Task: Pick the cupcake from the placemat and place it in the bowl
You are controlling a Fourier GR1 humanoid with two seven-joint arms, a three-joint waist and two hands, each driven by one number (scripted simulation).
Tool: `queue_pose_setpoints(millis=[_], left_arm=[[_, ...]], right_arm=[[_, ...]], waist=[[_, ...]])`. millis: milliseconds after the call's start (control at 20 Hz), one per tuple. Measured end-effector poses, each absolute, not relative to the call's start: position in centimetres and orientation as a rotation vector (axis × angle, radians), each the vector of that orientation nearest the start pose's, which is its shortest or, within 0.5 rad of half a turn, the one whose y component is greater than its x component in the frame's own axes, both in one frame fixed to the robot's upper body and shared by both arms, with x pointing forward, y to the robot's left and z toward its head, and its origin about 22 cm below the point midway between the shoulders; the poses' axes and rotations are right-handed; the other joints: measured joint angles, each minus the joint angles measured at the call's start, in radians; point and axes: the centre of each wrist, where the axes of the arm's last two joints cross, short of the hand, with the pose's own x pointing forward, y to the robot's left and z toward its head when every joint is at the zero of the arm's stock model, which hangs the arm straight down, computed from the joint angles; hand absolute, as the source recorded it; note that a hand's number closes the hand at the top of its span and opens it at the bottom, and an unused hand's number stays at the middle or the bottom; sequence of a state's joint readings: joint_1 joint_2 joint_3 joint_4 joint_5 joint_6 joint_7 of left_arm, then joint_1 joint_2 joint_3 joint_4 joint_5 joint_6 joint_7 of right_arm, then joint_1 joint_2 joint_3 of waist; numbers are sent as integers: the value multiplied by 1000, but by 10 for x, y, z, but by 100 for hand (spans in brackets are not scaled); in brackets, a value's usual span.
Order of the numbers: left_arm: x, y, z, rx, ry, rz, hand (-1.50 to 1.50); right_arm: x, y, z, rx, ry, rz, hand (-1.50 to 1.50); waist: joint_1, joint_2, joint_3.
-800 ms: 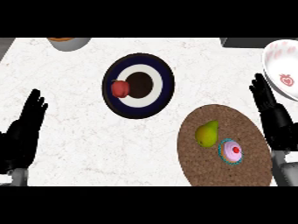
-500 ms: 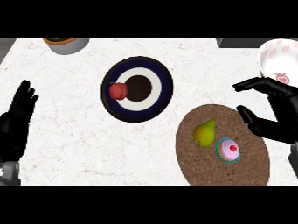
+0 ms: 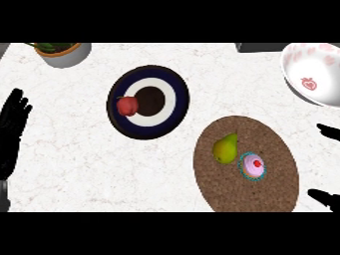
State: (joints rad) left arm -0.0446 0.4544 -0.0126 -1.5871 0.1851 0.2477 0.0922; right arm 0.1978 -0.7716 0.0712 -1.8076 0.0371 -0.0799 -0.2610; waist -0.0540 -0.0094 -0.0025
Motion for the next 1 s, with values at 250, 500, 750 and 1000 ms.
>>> queue_pose_setpoints(millis=[250, 500, 750, 1000], left_arm=[[265, 319, 56, 362, -1556, -38, 0], [270, 309, 52, 344, -1567, -52, 0], [277, 306, 53, 334, -1570, -66, 0], [286, 300, 58, 313, -1580, -89, 0]], right_arm=[[155, -362, 96, -537, -1723, 797, -150], [162, -367, 133, -568, -1691, 807, -150], [183, -349, 176, -591, -1661, 851, -150], [201, -331, 200, -606, -1492, 1045, -150]], waist=[[20, 4, 2], [39, 7, 2], [54, 10, 1], [75, 15, 0]])
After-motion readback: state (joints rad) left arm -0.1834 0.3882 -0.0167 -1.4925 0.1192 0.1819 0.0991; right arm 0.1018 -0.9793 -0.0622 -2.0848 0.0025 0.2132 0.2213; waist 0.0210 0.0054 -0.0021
